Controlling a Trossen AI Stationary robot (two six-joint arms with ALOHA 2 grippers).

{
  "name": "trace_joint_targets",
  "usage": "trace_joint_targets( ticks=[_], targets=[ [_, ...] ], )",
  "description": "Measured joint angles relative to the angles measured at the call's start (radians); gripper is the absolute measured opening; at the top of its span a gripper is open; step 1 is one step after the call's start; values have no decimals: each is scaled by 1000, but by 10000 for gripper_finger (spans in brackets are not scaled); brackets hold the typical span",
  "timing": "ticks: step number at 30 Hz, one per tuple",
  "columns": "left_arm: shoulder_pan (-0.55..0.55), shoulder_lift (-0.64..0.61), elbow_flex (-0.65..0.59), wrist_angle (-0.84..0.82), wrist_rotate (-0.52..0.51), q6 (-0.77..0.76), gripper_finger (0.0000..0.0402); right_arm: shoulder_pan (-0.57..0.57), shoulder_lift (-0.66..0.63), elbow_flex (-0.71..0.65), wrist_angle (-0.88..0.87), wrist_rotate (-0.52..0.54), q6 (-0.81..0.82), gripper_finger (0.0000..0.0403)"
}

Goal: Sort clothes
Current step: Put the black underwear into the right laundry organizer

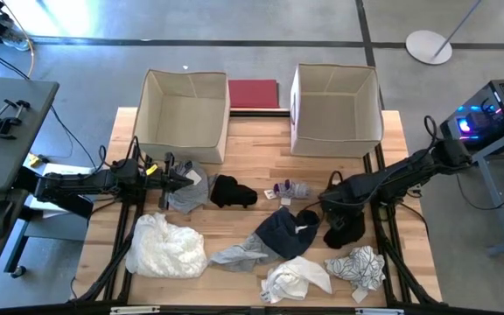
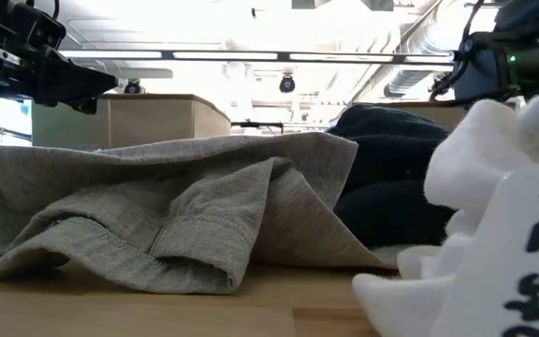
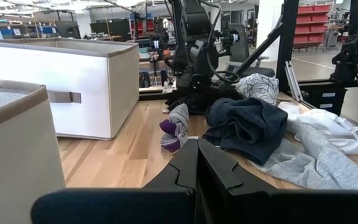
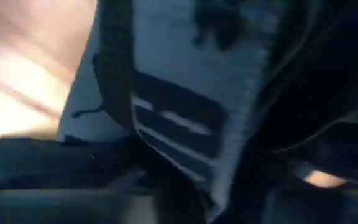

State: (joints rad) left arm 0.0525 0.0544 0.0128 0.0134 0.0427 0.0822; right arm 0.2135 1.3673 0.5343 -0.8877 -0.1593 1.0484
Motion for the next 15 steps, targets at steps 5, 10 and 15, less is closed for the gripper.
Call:
trace_joint_targets(
  ticks=[5,10,15],
  targets=[
    [0,0,0,5,-1,0,0,7,-19,35,2,61,-25,15],
    [0,0,0,4,-3,0,0,29,-52,209,-111,194,-10,24],
    [0,0,0,6,-3,-2,0,50,-81,462,-254,344,-17,8]
  ],
)
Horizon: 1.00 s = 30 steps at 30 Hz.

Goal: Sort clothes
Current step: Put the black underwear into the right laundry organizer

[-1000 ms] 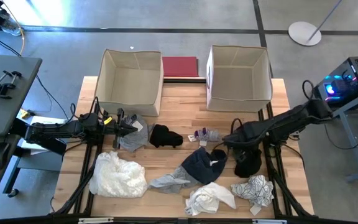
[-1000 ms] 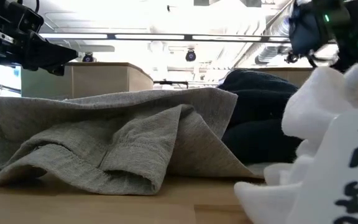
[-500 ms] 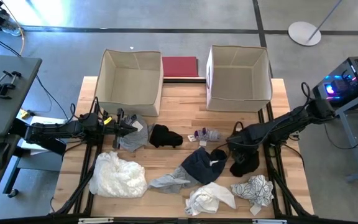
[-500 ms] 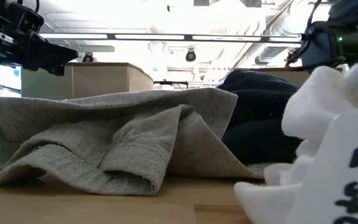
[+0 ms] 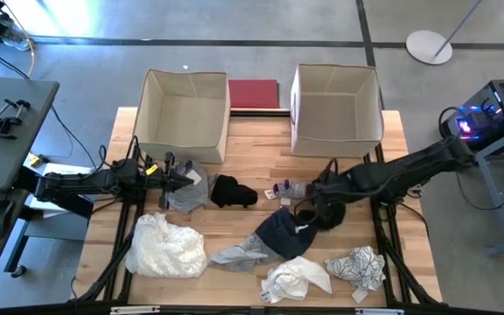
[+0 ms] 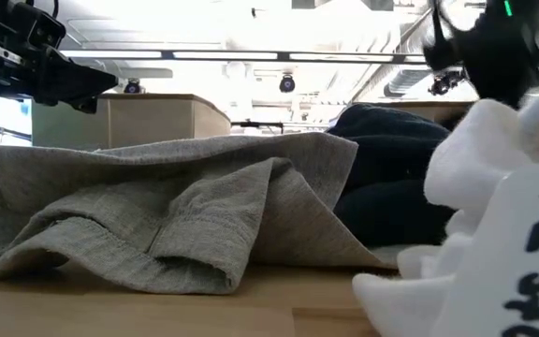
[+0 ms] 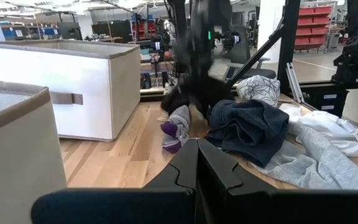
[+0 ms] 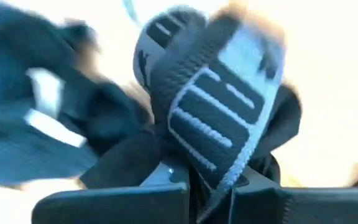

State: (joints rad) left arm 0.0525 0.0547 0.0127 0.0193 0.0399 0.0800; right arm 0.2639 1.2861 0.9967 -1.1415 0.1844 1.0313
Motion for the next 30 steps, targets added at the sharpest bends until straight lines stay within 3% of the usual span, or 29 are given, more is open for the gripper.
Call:
trace_joint_targets(
  ticks=[5,12,16,19,22,26,30],
  targets=[
    [0,0,0,1,0,-4,0,37,2,268,-89,231,-56,5],
    [0,0,0,0,0,-82,0,89,1,567,-63,822,-363,5],
    [0,0,0,0,0,-87,0,49,1,685,-46,1099,-614,5],
    [0,0,0,0,0,-87,0,-47,1,739,-47,1203,-753,5],
    [0,0,0,0,0,-87,0,-217,1,763,-47,1114,-836,5],
    [0,0,0,0,0,-87,0,-517,2,729,-27,780,-902,5],
    [0,0,0,0,0,-87,0,-792,19,649,3,522,-959,5]
  ],
)
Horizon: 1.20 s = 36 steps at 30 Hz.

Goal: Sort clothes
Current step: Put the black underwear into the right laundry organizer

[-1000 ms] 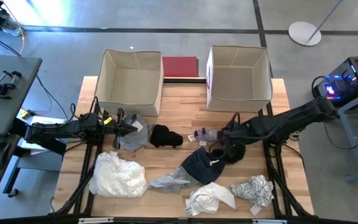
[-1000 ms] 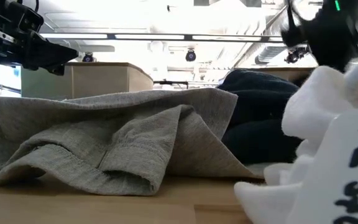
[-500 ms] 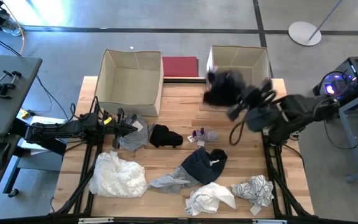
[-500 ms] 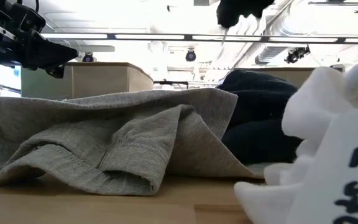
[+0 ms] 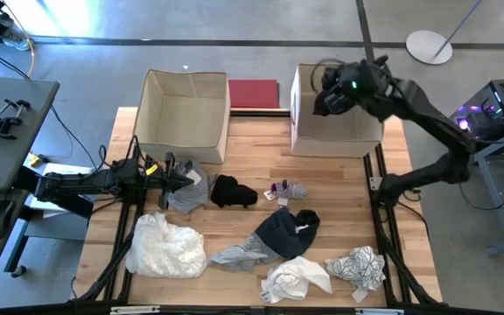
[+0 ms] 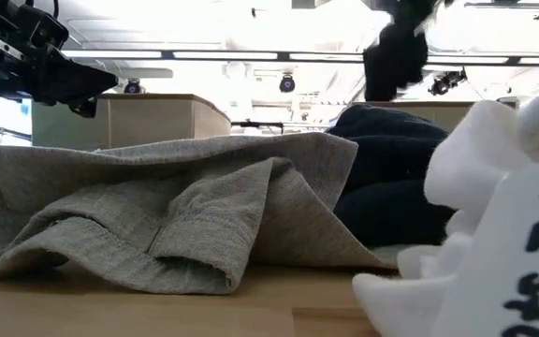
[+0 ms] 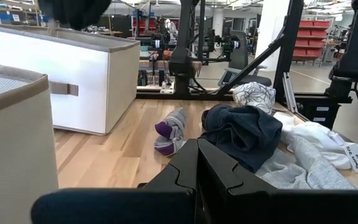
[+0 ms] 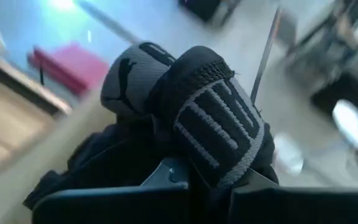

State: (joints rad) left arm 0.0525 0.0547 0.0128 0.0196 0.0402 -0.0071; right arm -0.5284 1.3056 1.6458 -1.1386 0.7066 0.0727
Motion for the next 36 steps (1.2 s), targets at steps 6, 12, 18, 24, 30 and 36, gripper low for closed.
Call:
trace_joint_targets(
  ticks=[6,12,18,24,30,36],
  targets=[
    [0,0,0,0,1,-19,0,-266,55,-162,79,-285,-34,5],
    [0,0,0,0,1,-19,0,-350,135,-354,211,-425,-53,5],
    [0,0,0,0,1,-45,0,-350,228,-490,268,-478,-55,5],
    [0,0,0,0,1,-45,0,-350,313,-529,255,-488,-54,9],
    [0,0,0,0,1,-44,0,-350,319,-529,212,-521,-21,64],
    [0,0,0,0,0,-43,0,-345,210,-517,137,-526,-4,166]
  ],
)
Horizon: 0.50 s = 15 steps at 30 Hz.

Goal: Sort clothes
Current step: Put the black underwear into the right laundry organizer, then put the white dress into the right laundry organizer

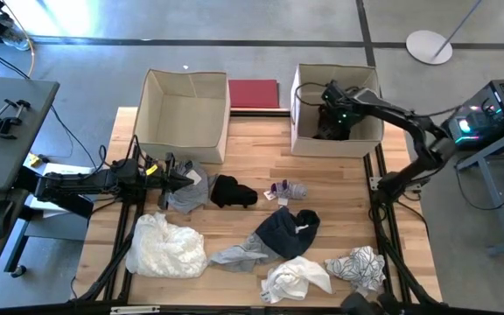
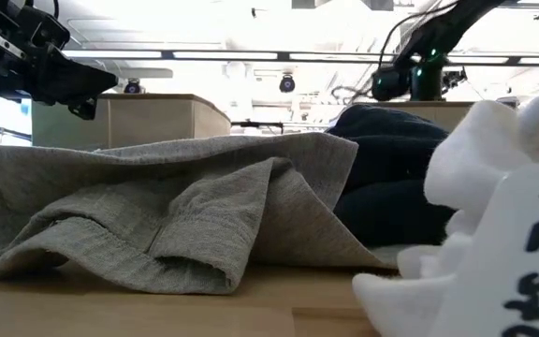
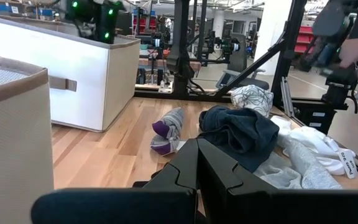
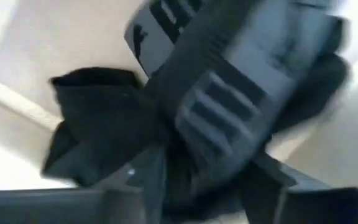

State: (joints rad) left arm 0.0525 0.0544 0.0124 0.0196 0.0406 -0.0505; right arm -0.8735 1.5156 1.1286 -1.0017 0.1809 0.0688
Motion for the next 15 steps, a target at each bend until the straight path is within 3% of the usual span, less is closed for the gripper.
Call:
trace_joint_targets(
  ticks=[5,10,15],
  targets=[
    [0,0,0,0,0,1,0,29,-131,41,-35,-3,32,213],
    [0,0,0,0,0,2,0,116,-290,78,28,36,96,214],
    [0,0,0,47,0,-1,0,289,-446,80,201,51,92,211]
  ],
)
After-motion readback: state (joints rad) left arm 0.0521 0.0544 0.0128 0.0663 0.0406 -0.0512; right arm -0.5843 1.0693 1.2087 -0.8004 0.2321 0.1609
